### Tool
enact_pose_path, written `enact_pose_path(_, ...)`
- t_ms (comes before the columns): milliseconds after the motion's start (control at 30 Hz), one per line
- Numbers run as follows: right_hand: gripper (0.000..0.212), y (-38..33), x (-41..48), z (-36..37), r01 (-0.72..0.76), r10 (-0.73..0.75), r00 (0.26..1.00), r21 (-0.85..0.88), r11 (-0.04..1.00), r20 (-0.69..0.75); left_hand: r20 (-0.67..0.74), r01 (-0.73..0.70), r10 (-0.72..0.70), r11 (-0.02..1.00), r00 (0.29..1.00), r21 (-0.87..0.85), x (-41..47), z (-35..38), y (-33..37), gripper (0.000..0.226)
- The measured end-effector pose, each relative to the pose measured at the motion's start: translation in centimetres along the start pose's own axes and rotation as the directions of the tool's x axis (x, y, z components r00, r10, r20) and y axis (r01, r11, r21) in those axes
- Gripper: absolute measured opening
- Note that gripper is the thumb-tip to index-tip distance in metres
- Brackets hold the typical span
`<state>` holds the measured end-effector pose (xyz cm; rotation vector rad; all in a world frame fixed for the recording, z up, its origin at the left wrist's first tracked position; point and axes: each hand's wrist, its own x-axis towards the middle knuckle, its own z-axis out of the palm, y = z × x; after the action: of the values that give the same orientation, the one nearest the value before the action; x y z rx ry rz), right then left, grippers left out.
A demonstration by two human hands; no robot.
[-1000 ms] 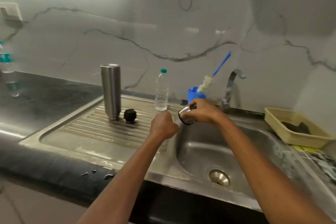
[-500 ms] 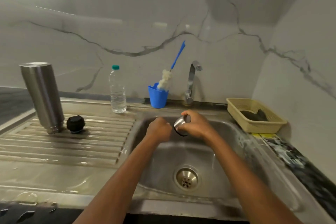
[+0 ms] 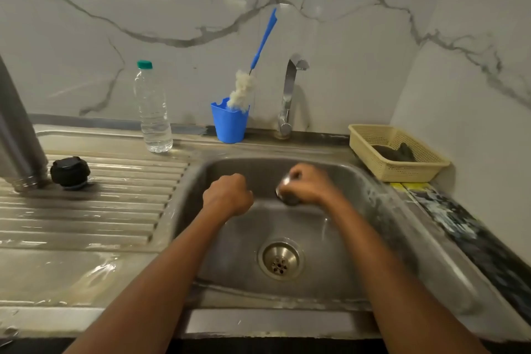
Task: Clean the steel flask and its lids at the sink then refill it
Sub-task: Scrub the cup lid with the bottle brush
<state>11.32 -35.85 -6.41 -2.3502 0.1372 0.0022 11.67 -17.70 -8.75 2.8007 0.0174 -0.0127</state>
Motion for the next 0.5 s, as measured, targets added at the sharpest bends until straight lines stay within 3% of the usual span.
enact_pose_path(33, 0.026, 0.7, -0.1, 0.3, -0.019, 0.021, 1.000, -0.128, 0.992, 0.012, 0.015, -0.005, 0.005, 1.000, 1.000, 0.007, 0.1, 0.2, -0.1, 0.032)
enact_pose_path(67, 0.027, 1.0, -0.1, 0.2, -0.031, 0.033, 0.999, -0.109, 0.994, 0.017, 0.029, -0.018, 0.018, 1.000, 0.999, 0.005, 0.1, 0.2, -0.1, 0.031)
enact_pose_path(133, 0.031, 0.8, 0.1, -0.4, -0.044, 0.046, 0.999, 0.221, 0.974, -0.003, 0.057, -0.052, 0.054, 0.998, 0.997, -0.028, 0.5, 0.2, -0.1, 0.030)
enact_pose_path(200, 0.034, 0.0, 0.1, -0.9, -0.060, 0.059, 0.998, 0.483, 0.874, 0.017, 0.102, -0.118, 0.138, 0.976, 0.985, -0.182, 1.0, 0.7, 0.1, 0.033)
enact_pose_path(300, 0.025, -0.4, -0.7, -0.8, -0.162, 0.084, 0.984, 0.585, 0.795, 0.159, 0.115, -0.129, 0.230, 0.819, 0.966, -0.559, 1.3, 1.2, 0.8, 0.064)
enact_pose_path(400, 0.032, -0.4, -1.5, -0.7, -0.240, 0.103, 0.962, 0.598, 0.764, 0.255, 0.046, -0.186, 0.312, 0.671, 0.949, -0.717, 1.5, 1.4, 1.3, 0.078)
enact_pose_path(500, 0.045, -0.8, -1.6, -0.9, -0.260, 0.082, 0.951, 0.627, 0.734, 0.297, -0.027, -0.215, 0.325, 0.559, 0.945, -0.801, 1.3, 1.1, 1.5, 0.072)
